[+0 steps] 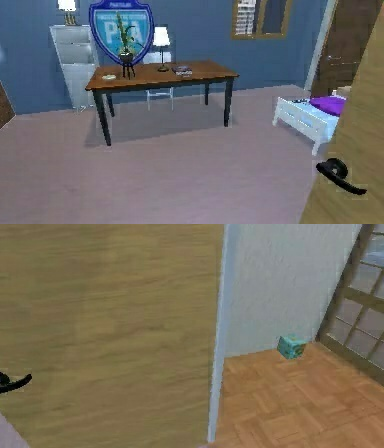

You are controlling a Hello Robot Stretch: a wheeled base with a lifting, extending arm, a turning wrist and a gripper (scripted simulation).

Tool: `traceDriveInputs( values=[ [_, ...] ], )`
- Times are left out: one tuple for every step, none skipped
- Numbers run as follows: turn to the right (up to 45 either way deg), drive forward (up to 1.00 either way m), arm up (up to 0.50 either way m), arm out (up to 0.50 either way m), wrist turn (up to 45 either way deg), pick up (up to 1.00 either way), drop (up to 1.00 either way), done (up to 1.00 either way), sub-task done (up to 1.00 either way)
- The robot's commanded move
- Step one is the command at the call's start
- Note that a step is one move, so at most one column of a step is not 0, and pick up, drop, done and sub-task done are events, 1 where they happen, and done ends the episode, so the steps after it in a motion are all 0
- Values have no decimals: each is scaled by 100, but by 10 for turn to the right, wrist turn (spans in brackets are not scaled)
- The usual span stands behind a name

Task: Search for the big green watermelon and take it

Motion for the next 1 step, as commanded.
traceDriveInputs(
  values=[
    [0, 70, 0, 0, 0, 0, 0, 0, 0]
  ],
)
